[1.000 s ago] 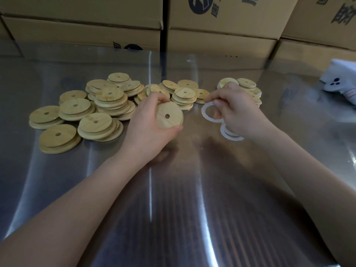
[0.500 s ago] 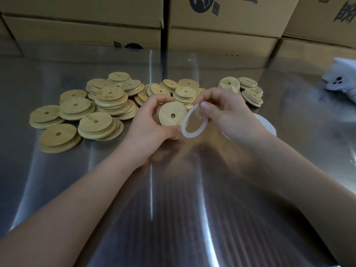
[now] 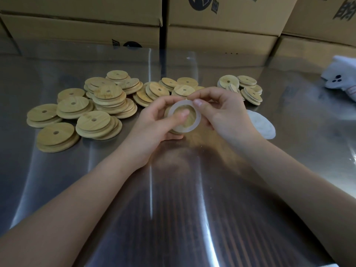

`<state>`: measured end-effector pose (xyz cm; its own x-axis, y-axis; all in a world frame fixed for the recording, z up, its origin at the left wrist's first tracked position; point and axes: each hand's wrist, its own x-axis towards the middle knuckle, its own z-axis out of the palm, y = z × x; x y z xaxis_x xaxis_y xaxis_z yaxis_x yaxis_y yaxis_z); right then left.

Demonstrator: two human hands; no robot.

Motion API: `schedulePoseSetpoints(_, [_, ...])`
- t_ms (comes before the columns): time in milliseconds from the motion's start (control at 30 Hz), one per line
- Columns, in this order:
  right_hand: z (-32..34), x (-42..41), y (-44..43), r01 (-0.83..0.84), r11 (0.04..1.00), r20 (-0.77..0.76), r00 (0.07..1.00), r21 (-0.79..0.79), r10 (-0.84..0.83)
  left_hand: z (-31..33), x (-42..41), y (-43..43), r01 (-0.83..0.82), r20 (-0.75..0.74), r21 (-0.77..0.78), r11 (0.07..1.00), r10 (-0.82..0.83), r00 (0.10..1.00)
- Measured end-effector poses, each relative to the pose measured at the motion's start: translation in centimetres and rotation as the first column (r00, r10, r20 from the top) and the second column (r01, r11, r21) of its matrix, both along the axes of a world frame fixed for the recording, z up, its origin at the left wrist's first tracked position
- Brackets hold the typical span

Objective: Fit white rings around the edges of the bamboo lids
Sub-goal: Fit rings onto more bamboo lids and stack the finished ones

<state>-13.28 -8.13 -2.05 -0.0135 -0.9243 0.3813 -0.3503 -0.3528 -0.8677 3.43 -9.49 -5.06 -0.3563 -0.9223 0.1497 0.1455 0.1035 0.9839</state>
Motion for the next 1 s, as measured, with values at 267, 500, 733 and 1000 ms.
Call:
schedulePoseSetpoints(267, [-0.28, 0.29, 0.16, 0.023, 1.0, 0.029, 0.999, 0.007, -0.023, -0.29, -0.3, 0.18, -0.07, 0.014, -0.09, 0.993, 0.071, 0.997])
schedulePoseSetpoints(500, [-0.26, 0.11, 0.13, 0.044, 0.998, -0.091, 0.995, -0.041, -0.048, -0.27, -0.22, 0.22, -0.073, 0.016, -0.05, 0.996, 0.074, 0.997])
schedulePoseSetpoints(733, [-0.01, -0.04, 0.05, 0.055, 0.995, -0.152, 0.986, -0.079, -0.067, -0.22, -0.17, 0.19, -0.061, 0.006, -0.018, 0.998, 0.061, 0.998])
schedulePoseSetpoints(1000, [0.2, -0.64, -0.06, 0.036, 0.991, -0.268, 0.961, -0.129, -0.069, -0.3, -0.34, 0.34, -0.051, 0.026, -0.087, 0.995, 0.054, 0.998])
